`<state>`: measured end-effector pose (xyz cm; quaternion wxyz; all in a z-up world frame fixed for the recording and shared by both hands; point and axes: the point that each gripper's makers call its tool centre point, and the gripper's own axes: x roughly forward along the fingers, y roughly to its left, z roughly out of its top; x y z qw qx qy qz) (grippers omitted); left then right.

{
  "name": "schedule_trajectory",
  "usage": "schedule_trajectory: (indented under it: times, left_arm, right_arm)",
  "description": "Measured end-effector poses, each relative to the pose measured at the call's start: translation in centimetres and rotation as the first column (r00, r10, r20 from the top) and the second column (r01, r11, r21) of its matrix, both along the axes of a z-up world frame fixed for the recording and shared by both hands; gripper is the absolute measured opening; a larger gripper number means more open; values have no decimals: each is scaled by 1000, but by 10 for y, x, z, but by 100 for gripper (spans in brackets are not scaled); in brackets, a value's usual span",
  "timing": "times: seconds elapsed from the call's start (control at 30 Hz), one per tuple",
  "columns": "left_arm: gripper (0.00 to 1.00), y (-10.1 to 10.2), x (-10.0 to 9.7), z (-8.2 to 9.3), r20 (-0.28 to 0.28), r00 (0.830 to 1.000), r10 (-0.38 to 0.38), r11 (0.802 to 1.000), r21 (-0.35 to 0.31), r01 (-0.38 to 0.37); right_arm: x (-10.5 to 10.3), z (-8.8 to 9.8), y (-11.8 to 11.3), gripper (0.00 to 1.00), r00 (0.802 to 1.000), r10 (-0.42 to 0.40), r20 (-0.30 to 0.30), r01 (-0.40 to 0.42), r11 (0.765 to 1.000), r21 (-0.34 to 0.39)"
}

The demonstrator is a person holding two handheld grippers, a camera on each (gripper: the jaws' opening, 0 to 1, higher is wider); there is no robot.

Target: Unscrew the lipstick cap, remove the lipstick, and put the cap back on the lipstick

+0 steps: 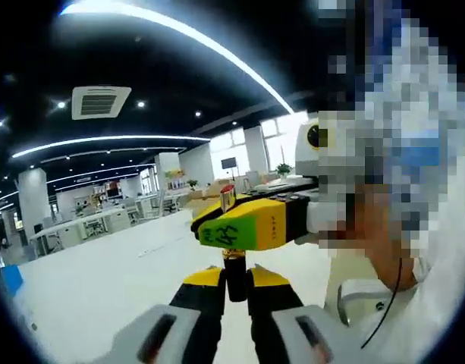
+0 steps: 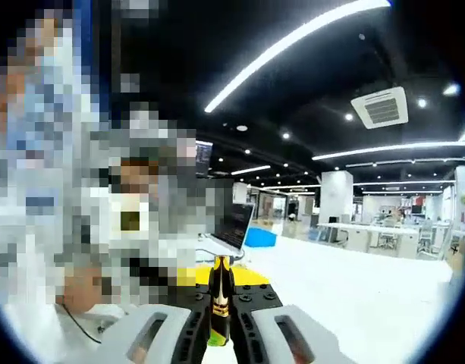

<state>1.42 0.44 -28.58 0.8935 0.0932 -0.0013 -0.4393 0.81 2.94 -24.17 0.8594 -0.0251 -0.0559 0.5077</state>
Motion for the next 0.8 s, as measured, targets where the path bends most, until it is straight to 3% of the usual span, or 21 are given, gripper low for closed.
schedule_trajectory:
  times: [0.13,0.2,0.3,0.37,0.4,0.47,0.6,0.7,0.8]
  left_arm:
    - [15,-2,-5,3,2,997,-82,996,-16,82]
    - [17,-4,-12,2,-36,987,-158,987,-43,157]
    - [30,-9,-25,0,-93,950,-297,953,-91,289]
    - [36,-12,-36,1,-124,913,-389,918,-136,372]
    - [37,-13,-43,5,-125,888,-442,891,-181,417]
    - [37,-17,-60,13,-177,798,-576,802,-313,509]
    - [36,-16,-72,29,-180,688,-703,672,-484,560]
    - [34,-15,-78,32,-173,634,-754,613,-532,584]
    - [27,-12,-78,34,-166,612,-773,584,-561,587]
  right_arm:
    - [-4,4,-2,6,999,19,26,-19,1000,-6]
    - [-12,10,0,6,996,85,1,-85,995,46]
    - [-25,20,-1,6,972,220,-78,-205,964,167]
    - [-31,26,-2,6,946,303,-116,-269,931,246]
    - [-34,30,-3,6,920,362,-149,-306,902,304]
    - [-41,34,-3,6,880,443,-170,-358,855,375]
    - [-47,36,-1,6,832,523,-185,-409,804,431]
    - [-55,38,0,6,795,576,-193,-449,771,452]
    - [-60,38,3,6,784,591,-191,-465,763,449]
